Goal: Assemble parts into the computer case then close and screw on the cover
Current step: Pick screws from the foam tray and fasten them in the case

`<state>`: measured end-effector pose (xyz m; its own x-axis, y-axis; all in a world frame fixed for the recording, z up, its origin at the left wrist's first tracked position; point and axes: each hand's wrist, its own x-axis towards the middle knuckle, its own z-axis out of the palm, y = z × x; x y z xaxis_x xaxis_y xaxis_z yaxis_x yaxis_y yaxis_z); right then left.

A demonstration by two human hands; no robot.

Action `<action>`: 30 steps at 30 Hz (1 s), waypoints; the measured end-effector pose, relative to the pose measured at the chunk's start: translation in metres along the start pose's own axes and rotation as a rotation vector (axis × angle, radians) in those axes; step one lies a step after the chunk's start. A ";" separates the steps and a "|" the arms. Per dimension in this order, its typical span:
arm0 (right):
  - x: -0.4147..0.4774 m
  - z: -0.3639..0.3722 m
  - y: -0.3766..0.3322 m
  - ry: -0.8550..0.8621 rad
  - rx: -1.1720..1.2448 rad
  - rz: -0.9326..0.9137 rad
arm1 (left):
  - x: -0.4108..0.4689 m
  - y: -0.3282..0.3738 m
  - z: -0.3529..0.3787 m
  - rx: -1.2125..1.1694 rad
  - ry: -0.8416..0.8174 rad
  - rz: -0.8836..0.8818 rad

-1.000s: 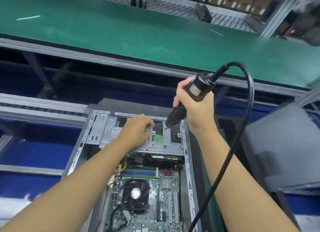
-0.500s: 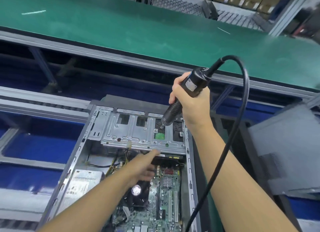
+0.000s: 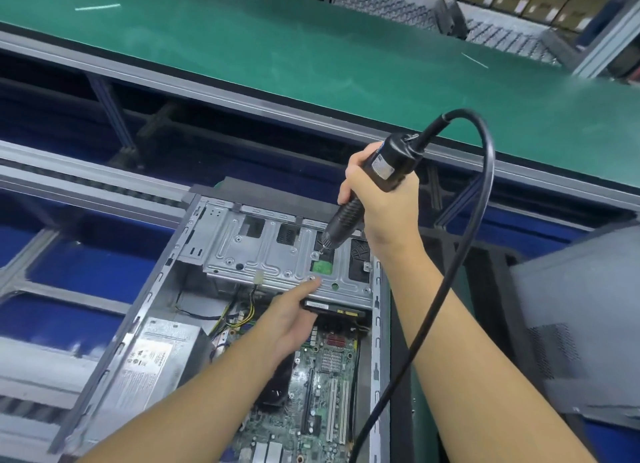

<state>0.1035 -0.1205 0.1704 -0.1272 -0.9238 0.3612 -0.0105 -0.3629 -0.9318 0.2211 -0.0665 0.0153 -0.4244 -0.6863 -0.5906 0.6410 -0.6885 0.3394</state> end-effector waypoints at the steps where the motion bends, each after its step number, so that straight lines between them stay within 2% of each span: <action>1: 0.001 0.001 0.001 -0.004 0.002 0.004 | 0.001 0.000 0.000 0.004 0.001 -0.001; 7: 0.005 0.002 0.009 0.010 0.010 0.020 | 0.007 0.001 -0.007 0.043 -0.050 -0.004; 12: 0.008 0.002 0.013 0.001 -0.003 0.030 | 0.011 0.000 -0.011 0.071 0.023 0.019; 17: 0.006 0.001 0.016 0.008 -0.023 0.050 | 0.012 0.003 -0.014 0.097 0.005 0.019; 30: 0.008 0.005 0.012 0.029 0.013 0.042 | 0.007 -0.001 -0.010 0.069 0.104 0.062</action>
<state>0.1076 -0.1330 0.1625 -0.1557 -0.9344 0.3203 0.0083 -0.3255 -0.9455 0.2238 -0.0689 0.0038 -0.3145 -0.7029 -0.6380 0.6174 -0.6620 0.4250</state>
